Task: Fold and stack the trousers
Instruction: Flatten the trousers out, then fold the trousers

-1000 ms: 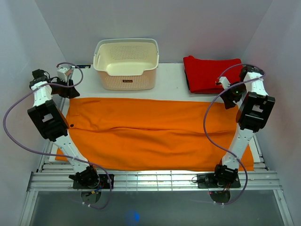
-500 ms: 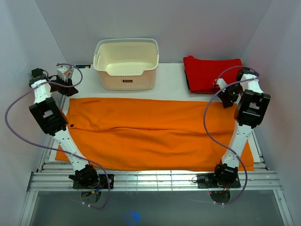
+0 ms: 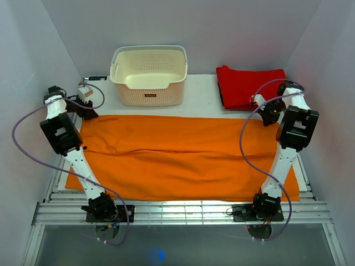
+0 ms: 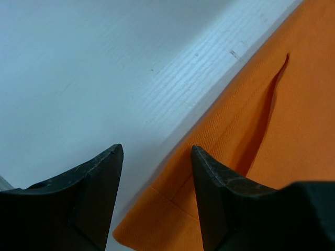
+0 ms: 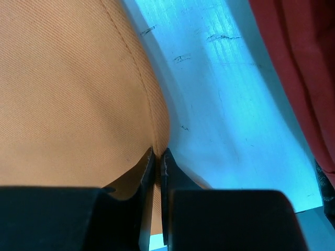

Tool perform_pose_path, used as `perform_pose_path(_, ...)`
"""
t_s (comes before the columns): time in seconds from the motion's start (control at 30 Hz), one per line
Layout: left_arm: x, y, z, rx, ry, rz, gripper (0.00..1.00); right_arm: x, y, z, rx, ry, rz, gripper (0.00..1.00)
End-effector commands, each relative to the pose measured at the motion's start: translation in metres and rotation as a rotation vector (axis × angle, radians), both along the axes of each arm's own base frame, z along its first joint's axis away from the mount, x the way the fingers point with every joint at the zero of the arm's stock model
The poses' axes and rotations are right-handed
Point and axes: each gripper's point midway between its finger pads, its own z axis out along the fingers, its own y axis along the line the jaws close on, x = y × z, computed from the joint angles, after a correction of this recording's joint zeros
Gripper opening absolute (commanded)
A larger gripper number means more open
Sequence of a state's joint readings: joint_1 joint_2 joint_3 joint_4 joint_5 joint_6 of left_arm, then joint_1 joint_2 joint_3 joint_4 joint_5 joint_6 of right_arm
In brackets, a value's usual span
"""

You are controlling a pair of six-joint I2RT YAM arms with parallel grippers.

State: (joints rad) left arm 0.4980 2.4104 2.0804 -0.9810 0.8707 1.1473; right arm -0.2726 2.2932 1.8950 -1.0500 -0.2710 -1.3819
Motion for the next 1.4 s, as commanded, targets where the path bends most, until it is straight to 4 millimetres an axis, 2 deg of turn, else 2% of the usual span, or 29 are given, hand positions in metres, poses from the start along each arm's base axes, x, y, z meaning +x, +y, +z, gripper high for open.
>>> perform_pose_path(0.0,-0.004,-0.008,0.035,-0.024,-0.081,-0.069,0.65,0.000,-0.017,-0.020,-0.077,0.002,0.038,0.08)
perform_pose_path(0.2,-0.010,-0.012,0.042,-0.046,-0.090,-0.081,0.65,0.005,-0.018,-0.016,-0.076,-0.021,0.032,0.08)
perform_pose_path(0.37,-0.011,-0.012,0.059,-0.082,-0.117,-0.073,0.65,0.007,-0.017,-0.011,-0.077,-0.034,0.035,0.08)
perform_pose_path(0.47,-0.013,-0.010,0.052,-0.060,-0.101,-0.077,0.65,0.010,-0.017,-0.008,-0.079,-0.046,0.035,0.08)
perform_pose_path(0.57,-0.014,-0.005,0.034,-0.050,-0.062,-0.074,0.64,0.011,-0.018,-0.004,-0.079,-0.055,0.032,0.08)
perform_pose_path(0.7,-0.007,0.005,0.011,-0.022,-0.024,-0.060,0.54,0.013,-0.017,0.002,-0.081,-0.068,0.032,0.08)
perform_pose_path(0.83,-0.005,0.009,0.002,-0.011,-0.009,-0.053,0.44,0.017,-0.018,0.007,-0.084,-0.085,0.030,0.08)
perform_pose_path(0.93,-0.005,0.008,-0.001,-0.008,-0.003,-0.055,0.43,0.021,-0.018,0.010,-0.077,-0.097,0.022,0.08)
perform_pose_path(0.97,-0.005,0.008,-0.001,-0.010,-0.002,-0.056,0.44,0.022,-0.018,0.011,-0.075,-0.100,0.019,0.08)
perform_pose_path(1.03,-0.006,0.006,0.000,-0.017,0.000,-0.056,0.56,0.022,-0.018,0.011,-0.075,-0.097,0.016,0.08)
perform_pose_path(1.13,-0.006,0.002,0.006,-0.037,-0.016,-0.062,0.65,0.020,-0.017,0.010,-0.073,-0.091,0.018,0.08)
perform_pose_path(1.3,-0.003,-0.007,0.034,-0.094,-0.071,-0.059,0.67,0.018,-0.018,0.012,-0.076,-0.093,0.017,0.08)
perform_pose_path(1.37,-0.002,-0.008,0.039,-0.101,-0.080,-0.060,0.67,0.019,-0.017,0.013,-0.075,-0.095,0.017,0.08)
